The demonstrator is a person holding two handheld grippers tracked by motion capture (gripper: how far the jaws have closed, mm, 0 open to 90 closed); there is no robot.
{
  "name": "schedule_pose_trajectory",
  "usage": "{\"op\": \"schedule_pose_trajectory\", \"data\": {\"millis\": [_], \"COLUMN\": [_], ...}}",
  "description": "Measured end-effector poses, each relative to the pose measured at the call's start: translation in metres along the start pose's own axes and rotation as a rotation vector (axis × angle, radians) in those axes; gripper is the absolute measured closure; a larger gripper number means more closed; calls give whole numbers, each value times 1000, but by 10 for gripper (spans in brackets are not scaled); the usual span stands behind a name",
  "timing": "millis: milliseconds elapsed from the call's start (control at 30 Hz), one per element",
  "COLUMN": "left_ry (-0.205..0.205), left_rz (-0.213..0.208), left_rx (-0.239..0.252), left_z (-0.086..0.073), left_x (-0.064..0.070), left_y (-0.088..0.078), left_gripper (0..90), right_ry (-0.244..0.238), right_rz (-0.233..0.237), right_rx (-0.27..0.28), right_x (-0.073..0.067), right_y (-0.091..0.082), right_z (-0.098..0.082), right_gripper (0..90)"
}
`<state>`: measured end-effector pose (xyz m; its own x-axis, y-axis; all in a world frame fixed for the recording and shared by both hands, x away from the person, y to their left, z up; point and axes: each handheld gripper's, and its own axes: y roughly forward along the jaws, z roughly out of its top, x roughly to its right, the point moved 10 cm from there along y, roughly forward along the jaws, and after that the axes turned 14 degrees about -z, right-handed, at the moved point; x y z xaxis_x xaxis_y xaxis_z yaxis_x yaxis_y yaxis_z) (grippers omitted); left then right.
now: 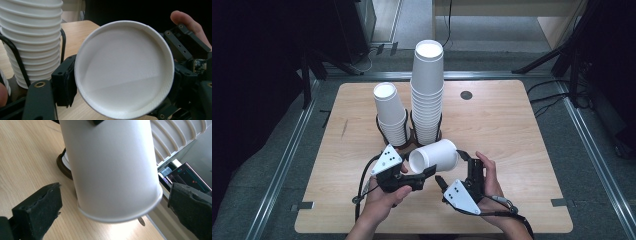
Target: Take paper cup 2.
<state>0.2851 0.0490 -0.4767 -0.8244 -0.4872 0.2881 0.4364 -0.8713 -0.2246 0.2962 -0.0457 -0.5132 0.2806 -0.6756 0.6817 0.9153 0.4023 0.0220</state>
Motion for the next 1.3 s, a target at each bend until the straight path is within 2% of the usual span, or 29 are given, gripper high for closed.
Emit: {"op": "schedule_pose_trajectory", "data": {"millis": [400, 633, 800, 867, 1033, 1100, 1200, 1300], "left_ry": [9, 15, 26, 36, 70, 85, 143, 126], "left_rz": [44, 36, 37, 40, 64, 78, 107, 98], "left_rx": [93, 126, 144, 148, 161, 171, 186, 182], "left_z": [10, 14, 16, 17, 16, 17, 18, 18], "left_x": [-6, -5, -5, -5, -6, -7, -5, -4], "left_y": [-9, -13, -14, -14, -13, -13, -12, -11], "left_gripper": [242, 242, 242, 242, 241, 241, 241, 240], "right_ry": [112, 218, 321, 378, 458, 480, 495, 522], "right_rz": [7, 2, 7, 13, 12, 10, 11, 16], "right_rx": [-22, -58, -84, -99, -110, -113, -120, -126], "right_x": [6, 13, 19, 23, 31, 33, 34, 35], "right_y": [-1, 1, 1, 1, 1, 1, 0, 0], "right_z": [5, 4, 4, 5, 6, 8, 8, 10], "right_gripper": [0, 0, 0, 0, 0, 0, 0, 0]}}
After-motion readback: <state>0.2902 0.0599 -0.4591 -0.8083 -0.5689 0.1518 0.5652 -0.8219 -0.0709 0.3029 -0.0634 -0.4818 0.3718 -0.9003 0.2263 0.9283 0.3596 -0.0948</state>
